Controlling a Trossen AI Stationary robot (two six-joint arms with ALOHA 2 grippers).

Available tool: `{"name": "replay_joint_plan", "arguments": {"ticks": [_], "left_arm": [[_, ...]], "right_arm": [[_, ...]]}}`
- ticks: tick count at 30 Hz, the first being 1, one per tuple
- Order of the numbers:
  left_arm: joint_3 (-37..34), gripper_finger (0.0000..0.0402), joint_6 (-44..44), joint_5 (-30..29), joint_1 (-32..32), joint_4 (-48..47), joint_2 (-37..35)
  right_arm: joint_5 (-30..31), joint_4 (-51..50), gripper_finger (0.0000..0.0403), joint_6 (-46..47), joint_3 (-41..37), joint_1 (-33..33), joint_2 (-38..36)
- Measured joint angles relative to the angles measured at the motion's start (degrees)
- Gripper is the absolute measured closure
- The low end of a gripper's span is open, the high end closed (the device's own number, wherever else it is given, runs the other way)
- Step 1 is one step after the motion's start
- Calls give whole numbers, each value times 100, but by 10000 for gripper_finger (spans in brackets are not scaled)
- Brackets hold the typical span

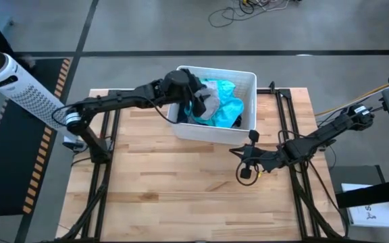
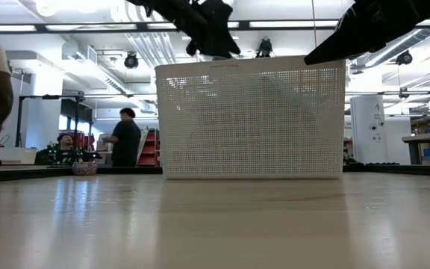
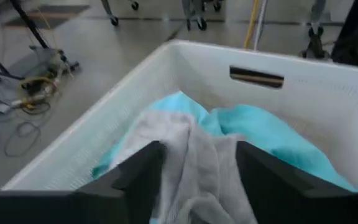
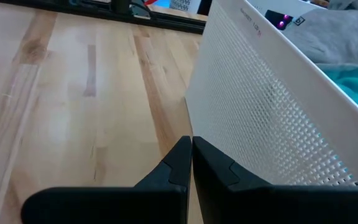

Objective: Sort clothes
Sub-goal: Put the gray sock into the laundry bin

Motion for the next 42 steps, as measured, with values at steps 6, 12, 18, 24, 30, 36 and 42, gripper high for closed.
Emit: {"name": "replay_joint_plan", "arguments": {"ticks": [6,12,18,24,30,36,42], "left_arm": [[6,139,124,-376,-95,-37,-280],[-6,112,282,-408,-140,-227,-757],[-553,139,539,-726,-217,39,-1468],[-2208,185,624,-994,-246,1499,-2498],[-4019,226,441,-830,-250,2714,-3520],[-5022,271,204,-341,-253,3084,-4287],[-5454,331,159,-192,-307,3085,-4838]], "right_arm": [[-11,5,403,105,0,0,-2],[-13,534,403,-414,10,-13,-2],[-135,816,403,-1365,552,-337,-8],[-1752,749,403,-2078,1206,-1393,-8],[-3590,507,403,-2119,1857,-3060,227],[-4928,457,403,-2043,2717,-4413,1209],[-5856,-222,403,-2316,3851,-5123,2796]]}}
